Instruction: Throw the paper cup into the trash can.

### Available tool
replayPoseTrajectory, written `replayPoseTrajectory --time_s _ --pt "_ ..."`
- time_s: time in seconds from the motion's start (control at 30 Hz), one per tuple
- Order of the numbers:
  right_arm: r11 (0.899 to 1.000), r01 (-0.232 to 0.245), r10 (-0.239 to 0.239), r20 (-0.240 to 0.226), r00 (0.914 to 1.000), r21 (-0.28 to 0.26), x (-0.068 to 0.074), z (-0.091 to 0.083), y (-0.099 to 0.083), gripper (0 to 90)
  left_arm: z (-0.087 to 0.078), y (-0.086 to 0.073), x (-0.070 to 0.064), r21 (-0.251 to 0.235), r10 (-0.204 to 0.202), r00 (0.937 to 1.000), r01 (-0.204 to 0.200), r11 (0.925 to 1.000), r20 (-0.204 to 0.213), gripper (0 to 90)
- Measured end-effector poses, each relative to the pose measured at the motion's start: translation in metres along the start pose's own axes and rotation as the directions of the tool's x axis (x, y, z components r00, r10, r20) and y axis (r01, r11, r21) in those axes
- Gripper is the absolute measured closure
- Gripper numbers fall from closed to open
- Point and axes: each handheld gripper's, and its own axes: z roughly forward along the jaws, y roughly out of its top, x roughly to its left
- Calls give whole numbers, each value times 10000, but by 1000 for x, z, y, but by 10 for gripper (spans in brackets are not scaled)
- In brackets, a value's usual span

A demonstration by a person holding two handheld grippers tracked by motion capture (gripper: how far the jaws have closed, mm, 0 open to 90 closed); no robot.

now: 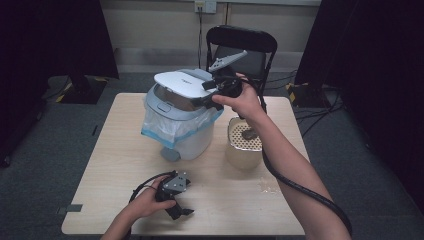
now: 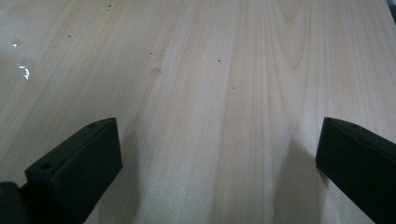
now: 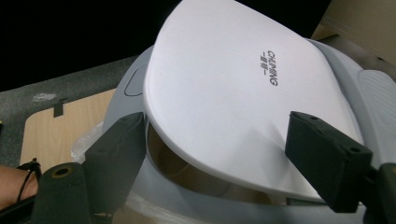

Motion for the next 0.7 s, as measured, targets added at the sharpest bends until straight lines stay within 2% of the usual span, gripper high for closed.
replayPoseTrajectory --time_s 0.27,0.43,0.53,0.7 --pt "9999 -127 127 -331 9994 0 7 6 1 228 0 0 0 3 11 10000 -11 10000 2 0" --pt "9999 -161 164 -506 9986 62 7 9 1 339 0 0 0 7 14 10000 -14 10000 1 0" --pt "9995 -305 309 -415 9987 105 5 11 0 417 0 0 0 13 20 10000 -20 10000 -7 0" --pt "9993 -317 322 -270 9991 193 4 13 -1 465 0 0 0 1 8 10000 -8 10000 2 0"
